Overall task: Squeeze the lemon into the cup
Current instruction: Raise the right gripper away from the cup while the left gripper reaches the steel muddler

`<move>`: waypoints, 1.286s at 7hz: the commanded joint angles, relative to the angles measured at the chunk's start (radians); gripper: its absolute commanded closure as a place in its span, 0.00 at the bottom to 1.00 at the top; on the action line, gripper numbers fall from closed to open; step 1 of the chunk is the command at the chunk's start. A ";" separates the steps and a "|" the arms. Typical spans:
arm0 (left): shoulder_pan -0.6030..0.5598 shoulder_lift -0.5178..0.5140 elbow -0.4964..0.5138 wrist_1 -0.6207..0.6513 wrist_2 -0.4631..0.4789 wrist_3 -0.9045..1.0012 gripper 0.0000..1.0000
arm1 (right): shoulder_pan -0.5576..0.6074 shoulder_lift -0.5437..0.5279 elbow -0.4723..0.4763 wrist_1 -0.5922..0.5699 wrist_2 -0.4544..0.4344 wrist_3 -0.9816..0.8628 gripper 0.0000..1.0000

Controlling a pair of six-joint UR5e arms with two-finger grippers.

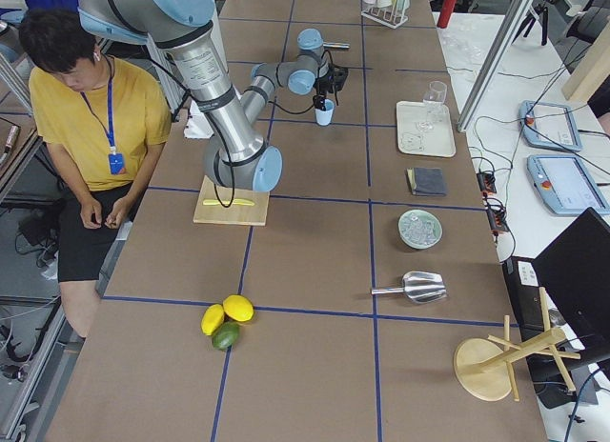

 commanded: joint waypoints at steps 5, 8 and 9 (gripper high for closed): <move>0.403 -0.133 0.183 -0.517 0.217 -0.769 0.03 | 0.279 -0.409 0.257 -0.002 0.293 -0.377 0.00; 0.502 -0.162 0.245 -0.523 0.223 -0.771 0.03 | 0.304 -0.443 0.248 0.000 0.318 -0.410 0.00; 0.512 -0.191 0.263 -0.517 0.226 -0.760 0.03 | 0.304 -0.446 0.250 0.000 0.320 -0.407 0.00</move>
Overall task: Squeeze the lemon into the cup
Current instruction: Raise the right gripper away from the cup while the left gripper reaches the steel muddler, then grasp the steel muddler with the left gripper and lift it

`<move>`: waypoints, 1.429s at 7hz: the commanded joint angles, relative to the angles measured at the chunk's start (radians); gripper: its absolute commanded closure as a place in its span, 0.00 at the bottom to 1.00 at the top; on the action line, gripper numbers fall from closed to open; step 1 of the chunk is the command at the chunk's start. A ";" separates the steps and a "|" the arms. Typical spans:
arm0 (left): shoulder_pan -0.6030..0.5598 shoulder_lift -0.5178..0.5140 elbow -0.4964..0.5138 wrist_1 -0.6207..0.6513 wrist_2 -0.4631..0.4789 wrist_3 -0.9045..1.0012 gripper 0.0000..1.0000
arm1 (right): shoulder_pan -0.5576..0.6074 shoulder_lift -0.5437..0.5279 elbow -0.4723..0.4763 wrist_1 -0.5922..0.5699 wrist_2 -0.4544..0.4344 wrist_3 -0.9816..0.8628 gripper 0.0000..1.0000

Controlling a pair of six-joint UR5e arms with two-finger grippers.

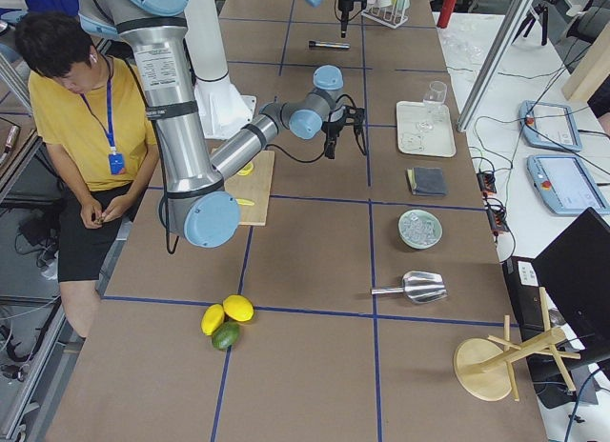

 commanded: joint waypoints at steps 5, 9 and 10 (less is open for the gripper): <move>0.067 -0.040 0.048 0.003 0.007 0.012 0.11 | 0.001 -0.004 -0.004 0.000 0.021 0.000 0.00; 0.074 -0.043 0.065 0.005 0.048 0.004 0.28 | 0.000 -0.002 -0.005 0.000 0.023 0.002 0.00; 0.074 -0.043 0.067 0.005 0.048 0.002 0.42 | 0.000 -0.001 -0.005 0.000 0.023 0.002 0.00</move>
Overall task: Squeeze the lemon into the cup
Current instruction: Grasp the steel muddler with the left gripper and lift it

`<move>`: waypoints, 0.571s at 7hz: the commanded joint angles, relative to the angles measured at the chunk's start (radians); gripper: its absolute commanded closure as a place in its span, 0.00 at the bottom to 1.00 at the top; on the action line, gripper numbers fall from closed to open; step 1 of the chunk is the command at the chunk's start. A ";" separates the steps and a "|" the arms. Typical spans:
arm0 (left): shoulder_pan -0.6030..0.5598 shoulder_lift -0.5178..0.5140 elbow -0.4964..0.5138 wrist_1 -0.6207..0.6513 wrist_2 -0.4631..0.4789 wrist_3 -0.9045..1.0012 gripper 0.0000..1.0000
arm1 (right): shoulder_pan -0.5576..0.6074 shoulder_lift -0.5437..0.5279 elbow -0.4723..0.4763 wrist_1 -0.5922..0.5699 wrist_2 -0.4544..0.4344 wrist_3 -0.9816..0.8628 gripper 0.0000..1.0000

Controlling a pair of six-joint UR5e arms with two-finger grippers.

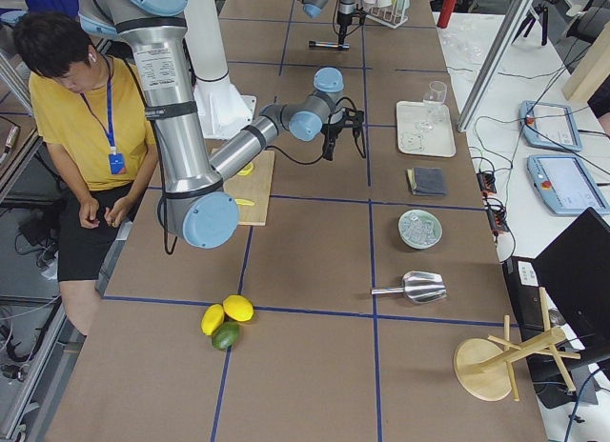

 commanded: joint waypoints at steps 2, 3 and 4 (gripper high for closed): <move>0.004 -0.002 -0.003 0.000 0.002 -0.003 1.00 | 0.000 0.001 0.001 0.000 0.002 0.000 0.00; 0.004 -0.002 -0.011 -0.001 0.003 0.000 1.00 | 0.000 0.003 0.001 0.003 0.000 0.000 0.00; 0.004 0.000 -0.047 -0.001 0.005 0.007 1.00 | 0.000 -0.002 -0.001 0.033 0.003 0.009 0.00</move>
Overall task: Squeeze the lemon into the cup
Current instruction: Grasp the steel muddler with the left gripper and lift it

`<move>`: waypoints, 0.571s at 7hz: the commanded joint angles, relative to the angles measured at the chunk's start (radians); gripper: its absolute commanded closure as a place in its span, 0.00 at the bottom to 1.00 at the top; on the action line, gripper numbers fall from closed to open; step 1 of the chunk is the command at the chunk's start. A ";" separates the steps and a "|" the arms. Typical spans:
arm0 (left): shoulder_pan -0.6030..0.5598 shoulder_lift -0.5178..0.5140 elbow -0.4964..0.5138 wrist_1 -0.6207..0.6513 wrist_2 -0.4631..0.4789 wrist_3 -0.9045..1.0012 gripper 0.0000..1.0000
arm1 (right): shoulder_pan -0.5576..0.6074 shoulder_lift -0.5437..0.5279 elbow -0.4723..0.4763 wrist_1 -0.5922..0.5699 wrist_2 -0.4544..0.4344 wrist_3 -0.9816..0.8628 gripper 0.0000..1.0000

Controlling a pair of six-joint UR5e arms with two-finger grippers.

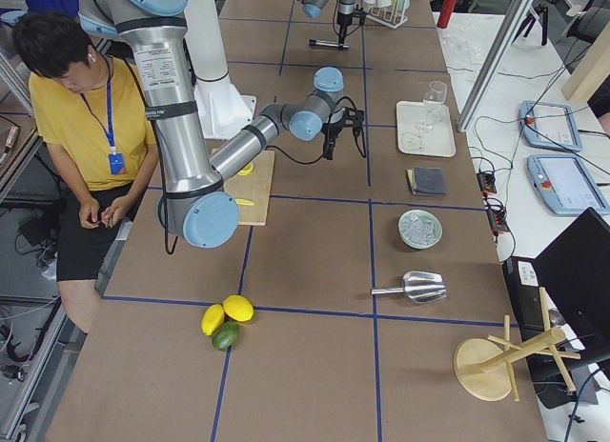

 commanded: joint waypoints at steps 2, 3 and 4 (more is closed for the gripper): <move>0.002 0.000 -0.210 0.003 0.002 0.013 1.00 | 0.000 -0.006 0.002 0.025 0.002 0.005 0.00; 0.004 -0.020 -0.295 0.006 -0.001 0.011 1.00 | 0.000 -0.010 0.002 0.025 0.002 0.001 0.00; 0.028 -0.063 -0.346 0.004 0.000 0.010 1.00 | 0.000 -0.015 0.004 0.027 0.002 -0.002 0.00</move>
